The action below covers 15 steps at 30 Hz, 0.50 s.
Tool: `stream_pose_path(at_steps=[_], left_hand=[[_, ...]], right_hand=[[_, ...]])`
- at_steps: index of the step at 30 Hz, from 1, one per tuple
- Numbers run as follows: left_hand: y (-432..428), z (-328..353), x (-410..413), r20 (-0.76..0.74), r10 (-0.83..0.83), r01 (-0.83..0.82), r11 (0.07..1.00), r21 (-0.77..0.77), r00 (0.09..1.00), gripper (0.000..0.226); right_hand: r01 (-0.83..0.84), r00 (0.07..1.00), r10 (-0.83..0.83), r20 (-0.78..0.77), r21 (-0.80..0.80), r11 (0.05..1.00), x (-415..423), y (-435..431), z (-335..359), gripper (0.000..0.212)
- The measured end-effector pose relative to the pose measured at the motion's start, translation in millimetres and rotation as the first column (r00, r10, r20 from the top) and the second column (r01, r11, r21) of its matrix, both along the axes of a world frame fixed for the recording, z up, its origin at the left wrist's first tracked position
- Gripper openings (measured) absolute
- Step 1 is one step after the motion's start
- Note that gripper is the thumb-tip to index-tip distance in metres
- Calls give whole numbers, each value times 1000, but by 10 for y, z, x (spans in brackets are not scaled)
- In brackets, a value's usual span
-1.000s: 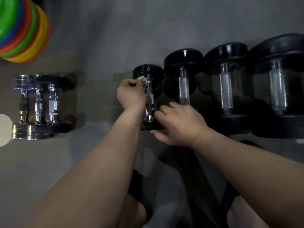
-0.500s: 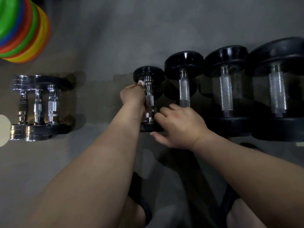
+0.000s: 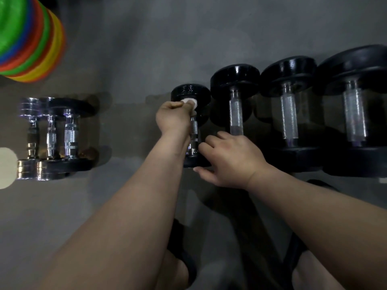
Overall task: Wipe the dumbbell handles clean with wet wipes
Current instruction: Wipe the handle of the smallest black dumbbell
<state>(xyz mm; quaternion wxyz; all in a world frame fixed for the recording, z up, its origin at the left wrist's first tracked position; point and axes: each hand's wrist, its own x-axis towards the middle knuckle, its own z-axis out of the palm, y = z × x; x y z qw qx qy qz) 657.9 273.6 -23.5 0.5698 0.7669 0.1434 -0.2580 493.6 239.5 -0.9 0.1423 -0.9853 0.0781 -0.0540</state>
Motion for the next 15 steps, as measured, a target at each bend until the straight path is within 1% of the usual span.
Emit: stream_pose_path(at_steps=[3, 5, 7, 10, 12, 15], left_hand=[[-69, -51, -37, 123, -47, 24, 984, 177, 991, 25], [-101, -74, -78, 187, -92, 42, 966, 255, 978, 27], [-131, -88, -98, 257, -155, 57, 934, 352, 954, 28], [-163, -92, -103, 302, -279, 108, 871, 478, 911, 25], [-148, -91, -98, 317, -322, 126, 851, 510, 892, 27], [-73, -55, -74, 289, -318, 153, 867, 474, 903, 27]], right_hand=[[-12, 1000, 12, -21, 9, 1000, 14, -6, 20, 44], [-18, 999, 18, -42, 7, 1000, 17, -8, 35, 46], [-16, 998, 17, -54, 11, 1000, 18, -2, 40, 49], [-12, 998, 13, -56, 19, 1000, 17, -5, 30, 51], [-9, 999, 10, -41, 21, 1000, 18, -6, 29, 50], [-9, 1000, 9, -30, 16, 1000, 43, 22, 38, 47]])
